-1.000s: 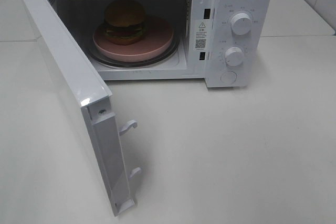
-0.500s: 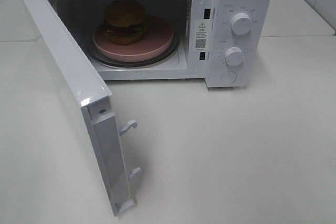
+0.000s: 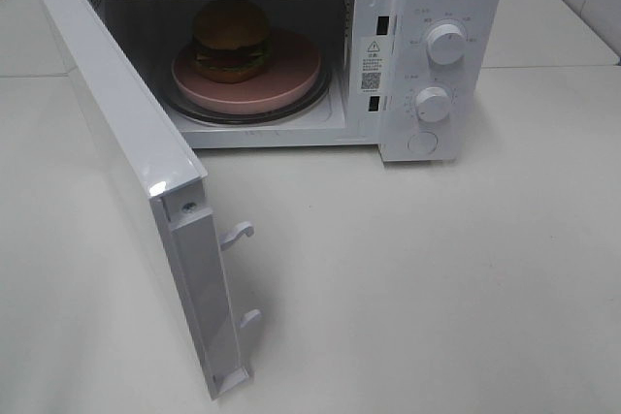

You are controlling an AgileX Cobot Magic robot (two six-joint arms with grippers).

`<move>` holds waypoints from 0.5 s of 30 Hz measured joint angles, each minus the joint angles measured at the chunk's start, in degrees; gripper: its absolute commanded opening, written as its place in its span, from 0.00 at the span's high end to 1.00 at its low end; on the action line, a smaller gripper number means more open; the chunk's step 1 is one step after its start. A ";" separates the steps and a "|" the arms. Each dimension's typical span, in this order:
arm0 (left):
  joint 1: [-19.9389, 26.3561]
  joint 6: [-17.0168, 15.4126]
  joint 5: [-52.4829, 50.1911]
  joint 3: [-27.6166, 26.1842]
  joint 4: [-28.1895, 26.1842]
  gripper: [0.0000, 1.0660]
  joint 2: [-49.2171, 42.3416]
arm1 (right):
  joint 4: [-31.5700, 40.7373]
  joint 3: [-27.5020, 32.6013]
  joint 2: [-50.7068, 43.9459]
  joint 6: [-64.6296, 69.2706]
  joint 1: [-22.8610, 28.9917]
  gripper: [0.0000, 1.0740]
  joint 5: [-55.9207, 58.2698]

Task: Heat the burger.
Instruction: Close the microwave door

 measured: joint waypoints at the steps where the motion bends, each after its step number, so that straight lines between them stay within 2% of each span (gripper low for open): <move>1: 0.00 -0.06 -1.55 0.00 0.00 0.37 1.83 | 0.00 0.00 0.00 0.00 0.00 0.29 0.00; 2: 0.00 -0.06 -1.55 0.00 0.00 0.37 1.83 | 0.00 0.00 0.00 0.00 0.00 0.29 0.00; 3: 0.00 -0.17 -2.41 -0.06 0.00 0.43 2.92 | 0.00 0.00 0.00 0.00 0.00 0.29 0.00; 4: 0.00 -0.11 -3.90 -0.06 0.00 0.61 4.93 | 0.00 0.00 0.00 0.00 0.00 0.29 0.00; 5: 0.00 -0.11 -3.90 -0.06 0.00 0.61 4.93 | 0.00 0.00 0.00 0.00 0.00 0.29 0.00; 6: 0.00 -0.11 -4.76 -0.06 0.00 0.68 6.02 | 0.00 0.00 0.00 0.00 0.00 0.29 0.00; 7: 0.00 -0.11 -4.76 -0.06 0.00 0.68 6.02 | 0.00 0.00 0.00 0.00 0.00 0.29 0.00; 8: 0.00 -0.11 -6.36 -0.06 -0.06 0.86 8.08 | 0.00 0.00 0.00 0.00 0.00 0.29 0.00; 9: 0.00 -0.11 -8.19 -0.06 -0.17 1.00 10.26 | 0.00 0.00 0.00 0.00 0.00 0.29 0.00; 15: 0.00 -0.11 -11.97 -0.06 -0.46 1.00 14.04 | 0.00 0.00 0.00 0.00 0.00 0.29 0.00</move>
